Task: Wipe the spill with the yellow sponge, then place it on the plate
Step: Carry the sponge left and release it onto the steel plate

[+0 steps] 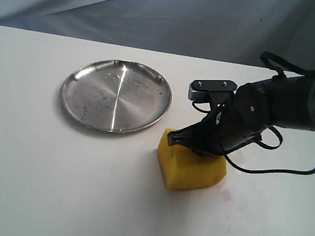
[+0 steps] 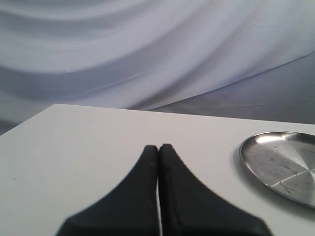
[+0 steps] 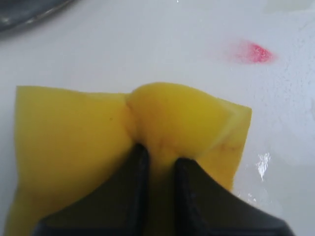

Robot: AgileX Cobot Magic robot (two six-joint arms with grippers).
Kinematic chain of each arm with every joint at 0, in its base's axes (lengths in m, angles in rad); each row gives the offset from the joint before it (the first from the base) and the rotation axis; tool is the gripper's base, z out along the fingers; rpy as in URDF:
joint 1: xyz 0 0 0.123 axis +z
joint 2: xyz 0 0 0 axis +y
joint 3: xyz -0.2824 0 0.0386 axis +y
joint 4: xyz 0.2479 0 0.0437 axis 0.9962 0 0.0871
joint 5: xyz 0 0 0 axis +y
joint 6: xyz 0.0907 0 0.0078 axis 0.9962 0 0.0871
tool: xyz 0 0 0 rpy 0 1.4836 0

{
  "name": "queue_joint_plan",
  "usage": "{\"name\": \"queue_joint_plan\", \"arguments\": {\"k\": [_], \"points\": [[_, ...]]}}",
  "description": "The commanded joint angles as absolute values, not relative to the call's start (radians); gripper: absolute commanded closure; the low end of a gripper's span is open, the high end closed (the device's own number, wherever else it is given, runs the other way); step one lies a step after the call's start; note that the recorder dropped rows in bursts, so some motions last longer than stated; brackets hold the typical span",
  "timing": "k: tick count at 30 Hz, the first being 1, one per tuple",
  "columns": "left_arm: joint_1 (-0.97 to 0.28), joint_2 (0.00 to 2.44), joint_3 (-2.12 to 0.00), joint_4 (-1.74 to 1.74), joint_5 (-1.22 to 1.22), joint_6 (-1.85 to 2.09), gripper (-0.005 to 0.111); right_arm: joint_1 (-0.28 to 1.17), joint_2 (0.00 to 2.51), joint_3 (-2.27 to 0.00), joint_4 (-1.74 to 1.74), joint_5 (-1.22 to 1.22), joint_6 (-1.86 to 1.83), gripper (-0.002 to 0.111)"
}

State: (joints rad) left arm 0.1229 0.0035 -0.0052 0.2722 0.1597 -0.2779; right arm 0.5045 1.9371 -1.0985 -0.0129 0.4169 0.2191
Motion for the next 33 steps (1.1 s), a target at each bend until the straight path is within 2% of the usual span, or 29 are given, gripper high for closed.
{"name": "queue_joint_plan", "arguments": {"k": [1, 6, 12, 19, 23, 31, 33], "points": [[0.118, 0.000, 0.000, 0.273, 0.155, -0.281, 0.107, 0.508, 1.879, -0.975, -0.012, 0.461, 0.205, 0.096], [0.118, 0.000, 0.000, 0.273, 0.155, -0.281, 0.107, 0.444, 1.817, -0.923, -0.008, 0.391, 0.215, 0.096], [0.118, 0.000, 0.000, 0.273, 0.155, -0.279, 0.107, 0.408, 1.859, -1.040, 0.000, 0.372, 0.217, 0.096], [0.118, 0.000, 0.000, 0.273, 0.155, -0.279, 0.107, 0.415, 1.961, -1.366, 0.013, 0.488, 0.217, 0.096], [0.118, 0.000, 0.000, 0.273, 0.155, -0.281, 0.107, 0.485, 1.977, -1.540, 0.033, 0.478, 0.211, 0.096], [0.118, 0.000, 0.000, 0.273, 0.155, -0.279, 0.107, 0.612, 2.281, -1.884, 0.047, 0.503, 0.192, 0.095], [0.118, 0.000, 0.000, 0.273, 0.155, -0.279, 0.107, 0.624, 2.318, -1.922, 0.050, 0.532, 0.194, 0.092]]}}
